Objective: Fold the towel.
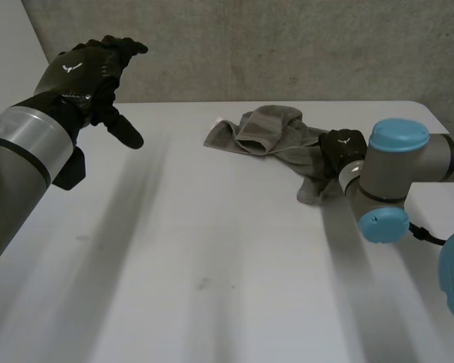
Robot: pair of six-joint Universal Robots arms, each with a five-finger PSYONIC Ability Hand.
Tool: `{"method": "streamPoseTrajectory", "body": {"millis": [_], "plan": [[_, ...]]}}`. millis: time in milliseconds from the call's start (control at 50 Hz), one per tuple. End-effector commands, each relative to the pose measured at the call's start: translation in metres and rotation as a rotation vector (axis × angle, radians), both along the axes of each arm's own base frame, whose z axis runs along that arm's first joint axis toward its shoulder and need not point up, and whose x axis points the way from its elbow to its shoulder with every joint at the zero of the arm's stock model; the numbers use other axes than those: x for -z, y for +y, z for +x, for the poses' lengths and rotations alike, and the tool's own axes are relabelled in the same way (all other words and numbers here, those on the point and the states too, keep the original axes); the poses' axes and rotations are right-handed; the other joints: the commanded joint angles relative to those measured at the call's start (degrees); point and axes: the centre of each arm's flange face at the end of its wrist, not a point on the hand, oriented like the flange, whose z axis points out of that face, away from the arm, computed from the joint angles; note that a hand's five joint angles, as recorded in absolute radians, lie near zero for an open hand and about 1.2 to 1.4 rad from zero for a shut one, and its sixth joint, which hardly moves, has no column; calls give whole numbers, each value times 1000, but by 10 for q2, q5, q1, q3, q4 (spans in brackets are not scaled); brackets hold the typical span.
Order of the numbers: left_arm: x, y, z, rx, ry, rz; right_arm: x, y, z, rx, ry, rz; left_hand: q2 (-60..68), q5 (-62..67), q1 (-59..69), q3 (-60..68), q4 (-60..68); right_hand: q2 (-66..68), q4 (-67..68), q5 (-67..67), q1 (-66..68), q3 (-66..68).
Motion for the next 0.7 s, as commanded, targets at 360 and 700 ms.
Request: {"method": "streamPoseTrajectory", "body": {"millis": [360, 700], "plan": [[64, -24, -24, 33, -31, 114, -214, 116, -11, -273, -125, -243, 6, -15, -1, 6, 4, 150, 156, 179, 257, 155], [180, -22, -85, 156, 1, 300, -237, 227, -21, -407, -84, -238, 11, -10, 5, 11, 10, 150, 156, 179, 257, 155]]}}
